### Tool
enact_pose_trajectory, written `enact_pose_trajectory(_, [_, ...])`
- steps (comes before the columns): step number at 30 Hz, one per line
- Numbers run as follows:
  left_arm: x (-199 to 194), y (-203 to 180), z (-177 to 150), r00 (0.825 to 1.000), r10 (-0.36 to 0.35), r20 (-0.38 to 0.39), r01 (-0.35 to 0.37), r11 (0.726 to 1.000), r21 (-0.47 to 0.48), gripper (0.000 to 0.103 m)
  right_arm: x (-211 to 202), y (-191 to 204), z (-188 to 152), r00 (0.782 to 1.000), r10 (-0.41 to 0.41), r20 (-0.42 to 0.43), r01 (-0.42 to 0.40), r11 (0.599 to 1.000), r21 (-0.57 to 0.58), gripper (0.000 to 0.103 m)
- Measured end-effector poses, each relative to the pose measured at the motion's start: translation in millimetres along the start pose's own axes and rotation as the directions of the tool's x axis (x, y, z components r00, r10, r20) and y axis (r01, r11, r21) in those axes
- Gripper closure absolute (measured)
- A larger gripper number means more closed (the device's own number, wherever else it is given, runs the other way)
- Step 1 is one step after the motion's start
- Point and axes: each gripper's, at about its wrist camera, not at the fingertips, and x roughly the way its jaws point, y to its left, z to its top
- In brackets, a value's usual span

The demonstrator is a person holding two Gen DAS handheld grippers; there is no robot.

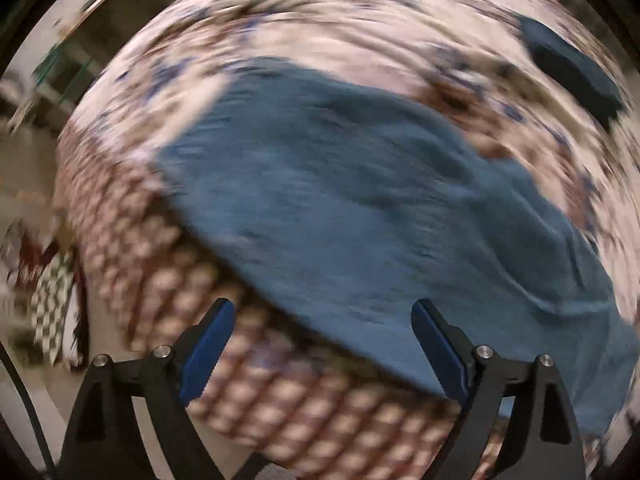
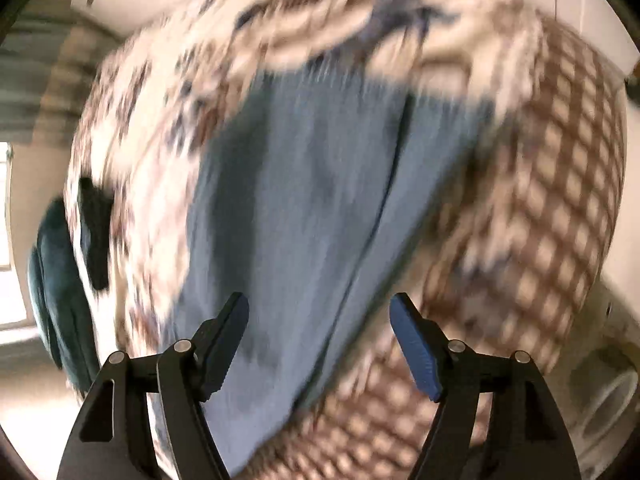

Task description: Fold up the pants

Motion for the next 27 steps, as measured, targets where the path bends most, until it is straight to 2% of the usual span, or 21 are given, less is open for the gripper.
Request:
enact_pose_trajectory(2, [6,-32,-4,1.000,-0.003,0.012,0.003,0.999,0.042,0.013,7,-9,34,1.000,0.000,0.012,0.000,1.000,0.016,0.030])
enact_pose_trajectory(4, [13,-65,-6,1.000,0.004,0.021,-0.006,0.996,0.094,0.013,26,-19,67,1.000,-0.011,-0.011,0.012,0.999,0.042,0.030])
enact_pose_trajectory(5, [18,-84,-7,1.000,0.011,0.024,-0.014,0.992,0.126,0.013,37,-24,79,0.999,-0.020,-0.034,0.022,0.998,0.051,0.034])
enact_pose_trajectory(6, [19,-96,-9,1.000,0.017,0.026,-0.020,0.989,0.145,0.013,50,-28,91,0.998,-0.031,-0.056,0.034,0.998,0.051,0.041])
enact_pose_trajectory(7, [21,-107,-9,0.999,0.029,0.021,-0.032,0.986,0.164,0.013,61,-31,99,0.995,-0.070,-0.075,0.073,0.996,0.047,0.067])
enact_pose_trajectory(8, [25,-119,-11,0.999,0.037,0.016,-0.040,0.982,0.186,0.013,66,-34,104,0.992,-0.095,-0.078,0.099,0.994,0.045,0.086])
enact_pose_trajectory(9, [27,-126,-12,0.999,0.039,0.018,-0.042,0.979,0.199,0.013,66,-35,106,0.994,-0.093,-0.061,0.095,0.995,0.038,0.088])
enact_pose_trajectory(12, [30,-140,-15,0.997,0.069,0.020,-0.072,0.971,0.229,0.013,45,-22,99,0.994,-0.108,0.011,0.108,0.994,-0.028,0.093])
enact_pose_trajectory(16, [29,-144,-17,0.995,0.095,0.020,-0.097,0.968,0.231,0.013,-1,-25,85,0.997,-0.048,0.060,0.048,0.999,-0.002,0.094])
enact_pose_trajectory(20, [29,-145,-22,0.993,0.119,0.010,-0.118,0.968,0.220,0.013,-8,-53,80,0.999,-0.040,0.010,0.039,0.997,0.064,0.094])
enact_pose_trajectory(24, [32,-137,-23,0.991,0.133,-0.004,-0.130,0.972,0.196,0.013,10,-85,76,0.996,-0.083,-0.044,0.088,0.988,0.129,0.095])
enact_pose_trajectory(27, [26,-133,-26,0.993,0.121,-0.007,-0.117,0.975,0.188,0.013,22,-93,82,0.989,-0.067,-0.131,0.084,0.988,0.130,0.093])
